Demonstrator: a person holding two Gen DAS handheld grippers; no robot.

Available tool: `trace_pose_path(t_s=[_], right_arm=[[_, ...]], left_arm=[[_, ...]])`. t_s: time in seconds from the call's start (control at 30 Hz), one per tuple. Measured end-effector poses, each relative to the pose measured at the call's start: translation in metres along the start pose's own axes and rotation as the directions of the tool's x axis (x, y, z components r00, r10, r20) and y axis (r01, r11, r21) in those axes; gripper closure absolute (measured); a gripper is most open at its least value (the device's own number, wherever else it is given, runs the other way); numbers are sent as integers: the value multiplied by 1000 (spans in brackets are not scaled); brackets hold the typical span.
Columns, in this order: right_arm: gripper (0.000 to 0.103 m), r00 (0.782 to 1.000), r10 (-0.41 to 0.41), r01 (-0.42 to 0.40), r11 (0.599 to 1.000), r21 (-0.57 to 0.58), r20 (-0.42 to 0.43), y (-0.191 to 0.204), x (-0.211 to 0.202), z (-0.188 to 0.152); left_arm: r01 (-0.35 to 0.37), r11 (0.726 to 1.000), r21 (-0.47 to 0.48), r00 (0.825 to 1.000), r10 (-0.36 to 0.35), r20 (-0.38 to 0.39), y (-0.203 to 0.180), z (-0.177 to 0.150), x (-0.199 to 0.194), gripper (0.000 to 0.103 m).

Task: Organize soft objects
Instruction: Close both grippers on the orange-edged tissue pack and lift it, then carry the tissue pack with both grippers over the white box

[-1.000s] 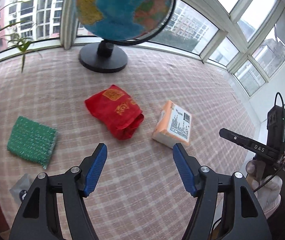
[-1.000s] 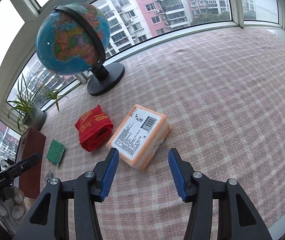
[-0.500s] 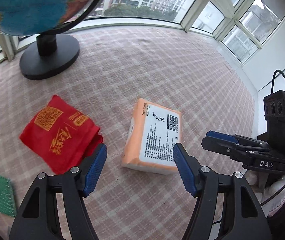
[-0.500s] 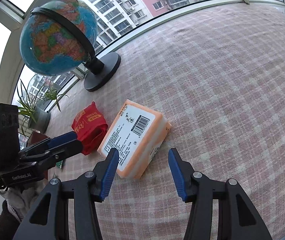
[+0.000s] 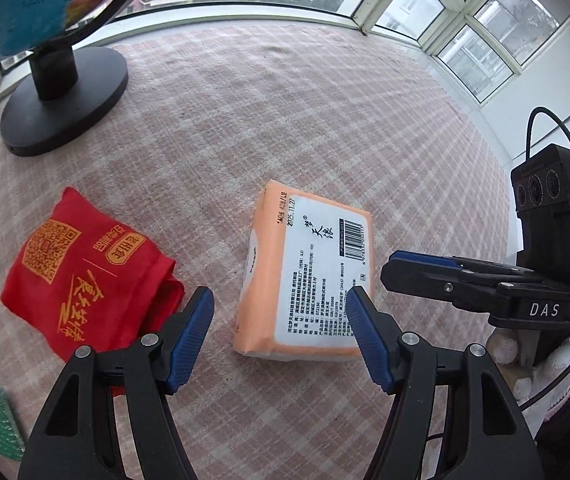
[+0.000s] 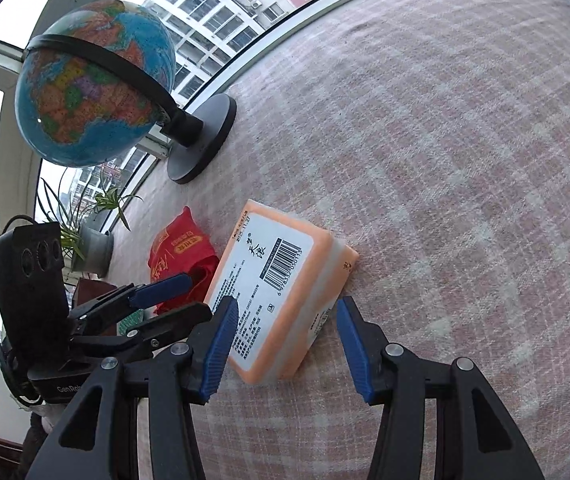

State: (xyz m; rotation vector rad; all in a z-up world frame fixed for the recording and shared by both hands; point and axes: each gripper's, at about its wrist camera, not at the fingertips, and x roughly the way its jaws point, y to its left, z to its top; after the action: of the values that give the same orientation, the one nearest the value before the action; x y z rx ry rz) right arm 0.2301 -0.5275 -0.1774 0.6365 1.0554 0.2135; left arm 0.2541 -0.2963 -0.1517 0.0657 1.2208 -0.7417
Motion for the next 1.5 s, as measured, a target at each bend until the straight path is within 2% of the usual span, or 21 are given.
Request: trace_pose_path(t_s=[0.13,0.27,0.33,0.6,0.73,0.9,1.03,1.13,1.5], right_arm=[[63,1000,13,-13,1000,12,-9,-2,5,3],[67,1000,16,-16,1000,8,-25,0,12,4],[70,999,16,-15,1000,9,-40,0,17,3],[74,998,-3,3,1000,1,-60,0,24,-1],[74,999,-19,18,1000,-21,-45,6,19,-2],[74,1000,-9,8,999,-32,-27,14,8,-6],[74,1000,-4,3,999,-53,-12,28,-2,-10],[74,1000,0,0,997,-80,0,43,-9,-15],[74,1000,28,-26,980,-197,4,123,-11,-36]], left_arm=[[23,1000,6,999,-23,-29,0,-3,8,38],[19,1000,18,997,-18,-72,-1,-4,18,46],[44,999,12,996,-43,-76,-2,-3,20,49],[33,999,23,996,-31,-79,-8,-4,18,53],[-2,998,63,998,6,-59,-20,-10,11,53],[6,998,58,1000,-4,-29,-23,-13,-5,55],[-18,997,77,1000,18,5,-27,-21,-23,55],[-31,996,89,999,28,27,-27,-28,-37,55],[-49,999,15,992,47,119,4,-68,-107,55]])
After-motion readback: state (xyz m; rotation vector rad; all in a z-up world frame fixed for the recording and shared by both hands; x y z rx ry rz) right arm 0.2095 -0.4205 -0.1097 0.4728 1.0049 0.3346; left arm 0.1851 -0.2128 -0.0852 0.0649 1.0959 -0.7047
